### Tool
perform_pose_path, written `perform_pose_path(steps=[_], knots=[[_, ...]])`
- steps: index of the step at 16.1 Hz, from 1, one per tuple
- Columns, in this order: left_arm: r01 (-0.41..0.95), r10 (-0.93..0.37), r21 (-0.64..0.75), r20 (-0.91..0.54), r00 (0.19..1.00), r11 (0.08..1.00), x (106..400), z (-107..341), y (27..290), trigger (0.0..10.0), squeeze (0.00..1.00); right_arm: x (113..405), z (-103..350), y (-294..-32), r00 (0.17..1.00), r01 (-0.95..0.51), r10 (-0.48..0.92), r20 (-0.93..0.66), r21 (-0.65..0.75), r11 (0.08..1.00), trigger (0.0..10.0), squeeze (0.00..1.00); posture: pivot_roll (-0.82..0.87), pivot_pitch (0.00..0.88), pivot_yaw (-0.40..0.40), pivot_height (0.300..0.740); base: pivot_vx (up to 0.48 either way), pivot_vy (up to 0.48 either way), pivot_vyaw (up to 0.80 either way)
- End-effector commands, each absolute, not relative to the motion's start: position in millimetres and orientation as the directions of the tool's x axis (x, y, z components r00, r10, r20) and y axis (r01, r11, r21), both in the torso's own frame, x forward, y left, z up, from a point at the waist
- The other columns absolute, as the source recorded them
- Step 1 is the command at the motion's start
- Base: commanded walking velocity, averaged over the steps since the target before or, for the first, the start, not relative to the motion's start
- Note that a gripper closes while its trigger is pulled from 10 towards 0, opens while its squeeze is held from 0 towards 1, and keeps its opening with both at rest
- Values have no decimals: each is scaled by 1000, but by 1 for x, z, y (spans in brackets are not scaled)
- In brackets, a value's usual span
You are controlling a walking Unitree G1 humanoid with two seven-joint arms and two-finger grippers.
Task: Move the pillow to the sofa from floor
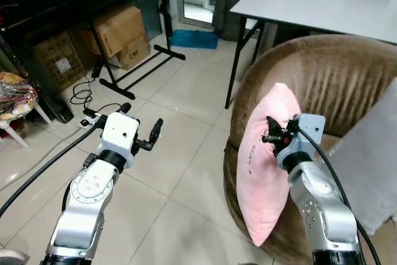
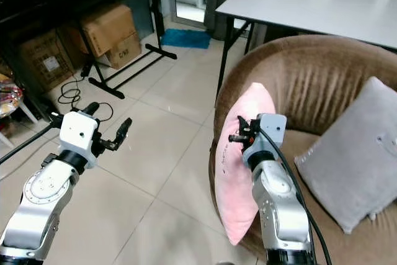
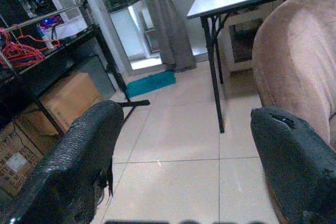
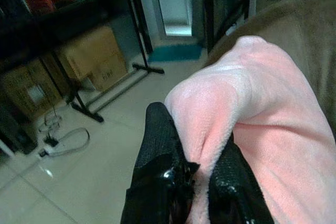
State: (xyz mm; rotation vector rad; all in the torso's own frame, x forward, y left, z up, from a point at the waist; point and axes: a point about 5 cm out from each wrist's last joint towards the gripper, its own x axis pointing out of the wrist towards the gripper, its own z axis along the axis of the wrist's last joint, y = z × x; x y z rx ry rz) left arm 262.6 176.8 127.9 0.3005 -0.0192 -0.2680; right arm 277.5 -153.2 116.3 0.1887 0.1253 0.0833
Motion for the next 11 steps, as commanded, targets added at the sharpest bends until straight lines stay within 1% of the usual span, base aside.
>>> perform_pose_path(steps=[1, 4, 11], knots=[[276, -287, 300, -6, 958, 913, 265, 132, 174, 10000, 267, 282, 133, -152, 995, -84, 93, -39, 197, 977, 10000, 0, -68, 0, 53, 740, 319, 0, -800], [287, -298, 300, -8, 954, 910, 265, 132, 172, 10000, 267, 283, 134, -154, 995, -83, 91, -30, 193, 978, 10000, 0, -67, 0, 55, 740, 317, 0, -727], [336, -345, 315, -27, 938, 887, 267, 129, 170, 10000, 263, 284, 134, -153, 995, -86, 94, -34, 182, 980, 10000, 0, -64, 0, 47, 740, 321, 0, 0]])
